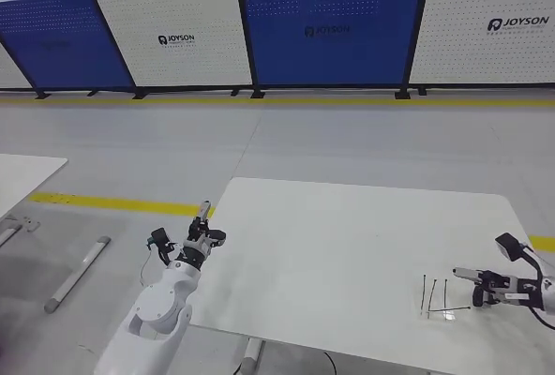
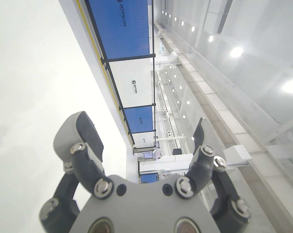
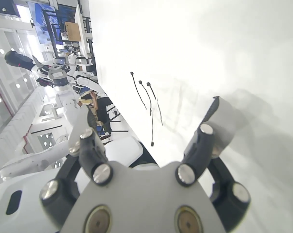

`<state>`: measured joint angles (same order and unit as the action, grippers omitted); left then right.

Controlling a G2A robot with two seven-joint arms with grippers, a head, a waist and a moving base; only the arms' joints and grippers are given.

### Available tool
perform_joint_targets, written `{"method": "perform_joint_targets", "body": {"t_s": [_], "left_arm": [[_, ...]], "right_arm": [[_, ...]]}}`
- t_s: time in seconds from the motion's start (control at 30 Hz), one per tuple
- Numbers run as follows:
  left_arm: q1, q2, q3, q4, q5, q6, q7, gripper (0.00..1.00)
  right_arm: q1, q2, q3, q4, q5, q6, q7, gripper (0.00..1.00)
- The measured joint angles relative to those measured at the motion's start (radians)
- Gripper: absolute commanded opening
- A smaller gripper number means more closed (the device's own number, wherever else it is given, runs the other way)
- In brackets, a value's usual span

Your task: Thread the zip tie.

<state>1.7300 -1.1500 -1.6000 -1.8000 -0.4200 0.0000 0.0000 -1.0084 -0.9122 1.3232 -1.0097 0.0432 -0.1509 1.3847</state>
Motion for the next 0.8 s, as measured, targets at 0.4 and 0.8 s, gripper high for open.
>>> {"method": "perform_joint_targets", "body": {"t_s": [0.4,0.8], "left_arm": [[0.0,0.0,0.0,0.0,0.0,0.0,0.0,1.0],[0.0,0.0,0.0,0.0,0.0,0.0,0.0,1.0]], "right_arm": [[-0.109,0.058,0.056,-0.104,0.137,-0.028,0.005,1.0],[-0.14,0.108,0.005,-0.159,0.21,-0.023,0.005,1.0]]}}
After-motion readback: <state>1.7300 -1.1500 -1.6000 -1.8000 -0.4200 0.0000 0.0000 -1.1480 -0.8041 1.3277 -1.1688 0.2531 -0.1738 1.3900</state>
